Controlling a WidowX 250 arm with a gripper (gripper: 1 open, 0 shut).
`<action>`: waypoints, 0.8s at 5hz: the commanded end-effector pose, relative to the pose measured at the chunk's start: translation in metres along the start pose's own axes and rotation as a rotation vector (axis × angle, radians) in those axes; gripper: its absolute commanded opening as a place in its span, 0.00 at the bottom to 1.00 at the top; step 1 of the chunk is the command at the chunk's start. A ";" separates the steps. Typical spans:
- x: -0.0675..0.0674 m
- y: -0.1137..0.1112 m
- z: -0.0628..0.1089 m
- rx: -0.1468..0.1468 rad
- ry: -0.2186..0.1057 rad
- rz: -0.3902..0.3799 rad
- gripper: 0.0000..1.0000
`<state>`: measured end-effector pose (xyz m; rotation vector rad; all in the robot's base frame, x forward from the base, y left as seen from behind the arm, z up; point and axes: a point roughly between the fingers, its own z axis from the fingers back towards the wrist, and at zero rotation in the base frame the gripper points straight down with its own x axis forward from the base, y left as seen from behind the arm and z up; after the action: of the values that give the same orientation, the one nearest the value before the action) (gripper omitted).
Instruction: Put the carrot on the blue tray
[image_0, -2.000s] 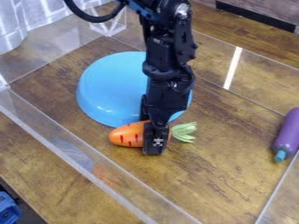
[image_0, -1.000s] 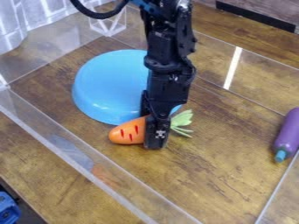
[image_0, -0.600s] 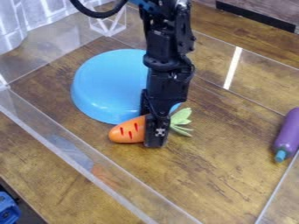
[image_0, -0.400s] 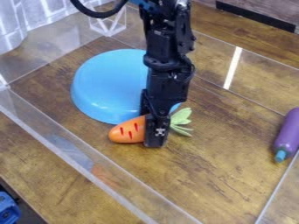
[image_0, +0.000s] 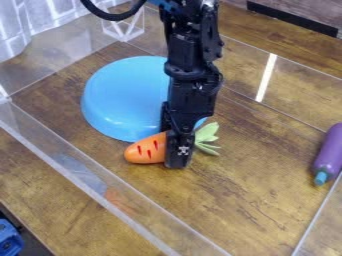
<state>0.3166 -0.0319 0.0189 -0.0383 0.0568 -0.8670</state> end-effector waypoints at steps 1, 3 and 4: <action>-0.007 0.008 0.001 0.002 -0.006 0.018 0.00; -0.007 0.008 0.000 -0.005 -0.004 0.015 0.00; -0.007 0.008 0.000 -0.008 -0.004 0.014 0.00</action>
<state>0.3176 -0.0325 0.0184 -0.0480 0.0633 -0.8687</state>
